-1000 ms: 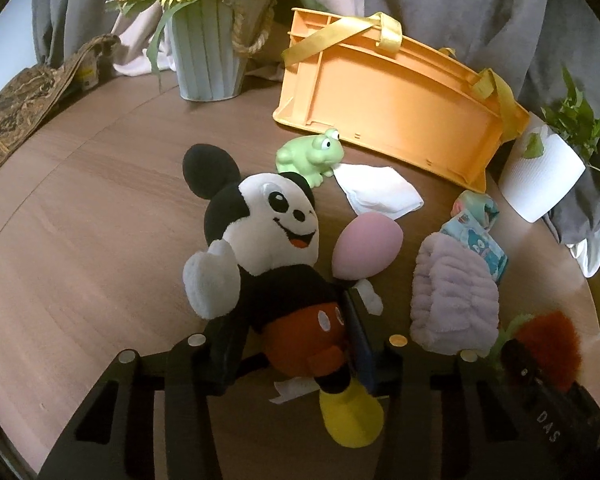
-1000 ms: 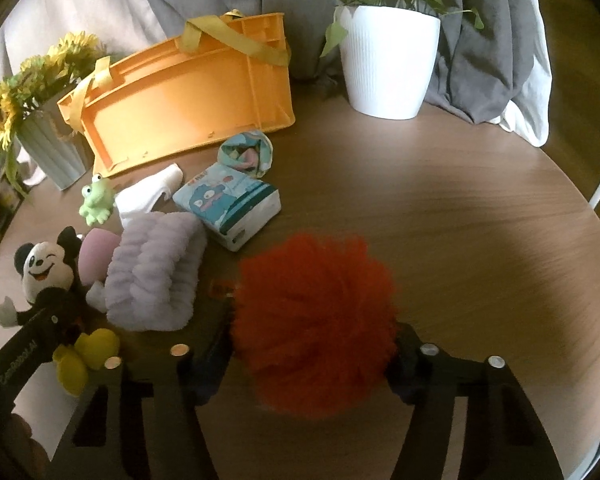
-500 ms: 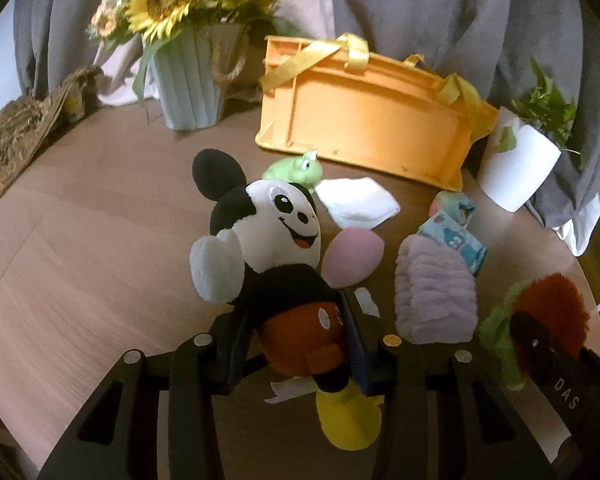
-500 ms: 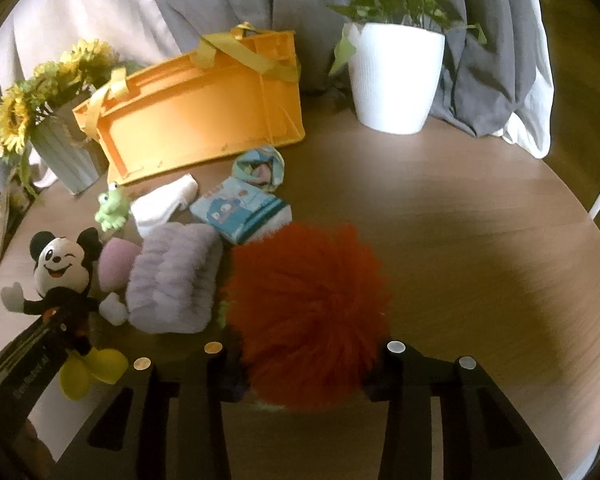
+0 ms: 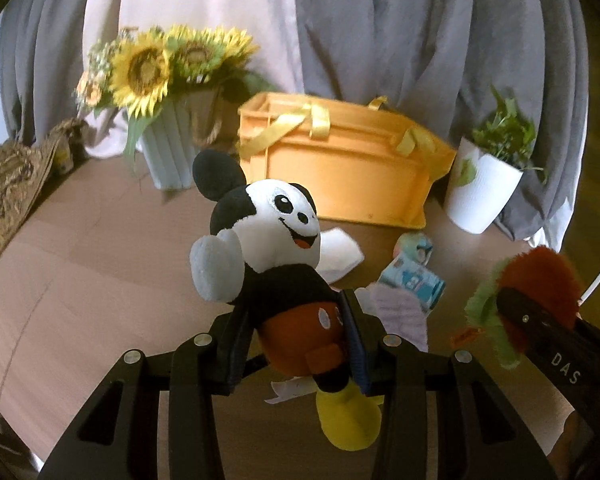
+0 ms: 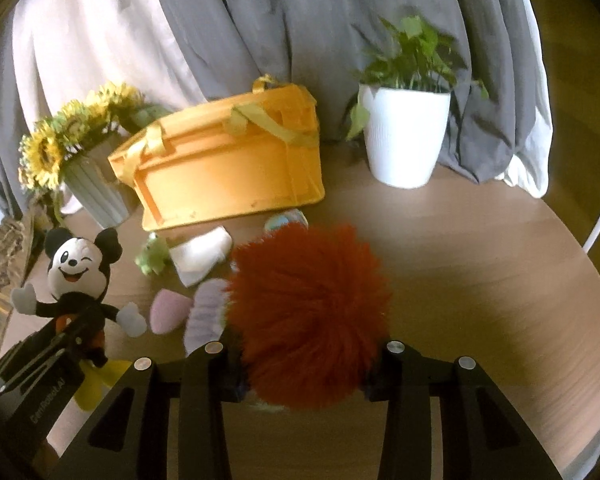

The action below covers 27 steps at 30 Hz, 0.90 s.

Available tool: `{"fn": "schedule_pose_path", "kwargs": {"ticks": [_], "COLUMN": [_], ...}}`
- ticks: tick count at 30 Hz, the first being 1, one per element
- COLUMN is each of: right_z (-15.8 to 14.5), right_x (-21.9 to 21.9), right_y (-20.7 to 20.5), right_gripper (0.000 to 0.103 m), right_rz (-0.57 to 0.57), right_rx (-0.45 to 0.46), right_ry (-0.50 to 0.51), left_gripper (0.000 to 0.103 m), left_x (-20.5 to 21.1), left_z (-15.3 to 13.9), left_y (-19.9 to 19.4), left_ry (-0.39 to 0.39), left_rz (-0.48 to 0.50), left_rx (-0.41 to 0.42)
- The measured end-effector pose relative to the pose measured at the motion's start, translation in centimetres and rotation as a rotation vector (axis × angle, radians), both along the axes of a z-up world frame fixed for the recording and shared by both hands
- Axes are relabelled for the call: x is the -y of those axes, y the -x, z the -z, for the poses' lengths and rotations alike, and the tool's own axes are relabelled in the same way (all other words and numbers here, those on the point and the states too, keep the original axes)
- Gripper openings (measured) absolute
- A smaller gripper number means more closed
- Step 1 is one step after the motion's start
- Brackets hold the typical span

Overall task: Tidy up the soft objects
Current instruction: 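Lift both held toys and carry them toward the orange crate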

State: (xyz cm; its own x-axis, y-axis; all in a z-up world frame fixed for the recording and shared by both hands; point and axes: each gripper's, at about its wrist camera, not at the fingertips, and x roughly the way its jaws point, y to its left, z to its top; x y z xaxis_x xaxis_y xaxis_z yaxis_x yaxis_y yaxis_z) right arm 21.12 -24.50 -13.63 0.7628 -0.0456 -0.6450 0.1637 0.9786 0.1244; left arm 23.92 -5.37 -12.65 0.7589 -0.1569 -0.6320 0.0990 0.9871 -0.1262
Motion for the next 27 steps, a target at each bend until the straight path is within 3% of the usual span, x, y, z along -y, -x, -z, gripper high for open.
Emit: {"fn": "schedule_pose_path", "kwargs": {"ticks": [27], "right_z": [-9.3], "right_x": [-2.3], "right_y": [-3.2], "right_gripper": [0.04], "right_rz": [-0.037], "right_rx": [0.237], "right_ry": [0.021], "left_gripper": [0.041], "left_x": [-0.6], "left_z": [-9.2], "left_y": [-3.8], "left_ry": [0.006], "left_rz": [0.107], "left_rx": [0.199]}}
